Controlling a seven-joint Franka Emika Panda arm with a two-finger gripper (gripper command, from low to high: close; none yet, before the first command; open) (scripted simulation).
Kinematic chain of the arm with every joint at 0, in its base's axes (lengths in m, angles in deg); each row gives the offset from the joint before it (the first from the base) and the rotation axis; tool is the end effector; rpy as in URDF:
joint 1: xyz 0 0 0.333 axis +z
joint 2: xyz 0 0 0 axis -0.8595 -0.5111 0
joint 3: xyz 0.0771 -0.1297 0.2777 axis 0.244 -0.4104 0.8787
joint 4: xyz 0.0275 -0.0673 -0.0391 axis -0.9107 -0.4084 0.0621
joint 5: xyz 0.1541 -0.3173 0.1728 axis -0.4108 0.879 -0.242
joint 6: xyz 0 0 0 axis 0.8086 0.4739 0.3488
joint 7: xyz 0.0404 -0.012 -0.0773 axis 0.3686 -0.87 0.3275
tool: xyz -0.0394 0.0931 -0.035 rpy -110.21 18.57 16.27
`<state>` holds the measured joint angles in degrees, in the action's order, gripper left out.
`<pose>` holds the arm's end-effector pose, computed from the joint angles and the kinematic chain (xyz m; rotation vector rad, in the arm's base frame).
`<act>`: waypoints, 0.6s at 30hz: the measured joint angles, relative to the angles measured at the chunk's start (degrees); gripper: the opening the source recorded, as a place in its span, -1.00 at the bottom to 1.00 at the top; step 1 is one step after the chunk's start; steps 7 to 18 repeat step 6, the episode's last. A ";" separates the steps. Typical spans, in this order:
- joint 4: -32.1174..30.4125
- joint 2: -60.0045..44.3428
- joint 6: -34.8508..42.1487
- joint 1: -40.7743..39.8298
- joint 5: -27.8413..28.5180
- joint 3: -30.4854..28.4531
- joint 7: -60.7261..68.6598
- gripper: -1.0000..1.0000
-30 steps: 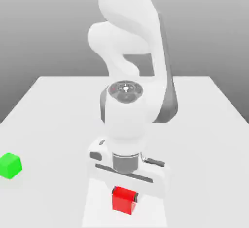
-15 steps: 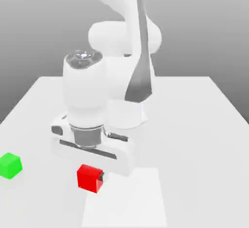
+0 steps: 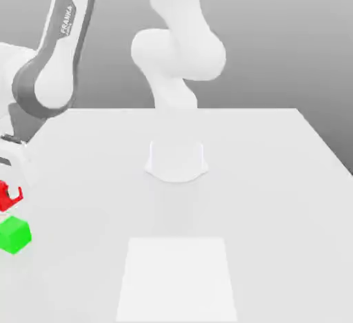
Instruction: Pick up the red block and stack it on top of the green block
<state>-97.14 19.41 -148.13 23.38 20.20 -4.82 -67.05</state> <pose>0.3045 -0.3480 0.2177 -2.5641 1.8125 -0.0005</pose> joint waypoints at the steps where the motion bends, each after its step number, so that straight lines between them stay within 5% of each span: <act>1: 0.11 -1.93 -1.76 -0.40 -1.03 0.54 0.88 -1.00; 2: 0.22 -3.92 -3.59 -0.92 -2.04 1.22 1.68 -1.00; 3: 0.29 -5.20 -4.77 -1.26 -2.68 1.66 2.17 1.00; 18: 0.29 -5.20 -4.76 -1.26 -2.68 1.66 2.17 1.00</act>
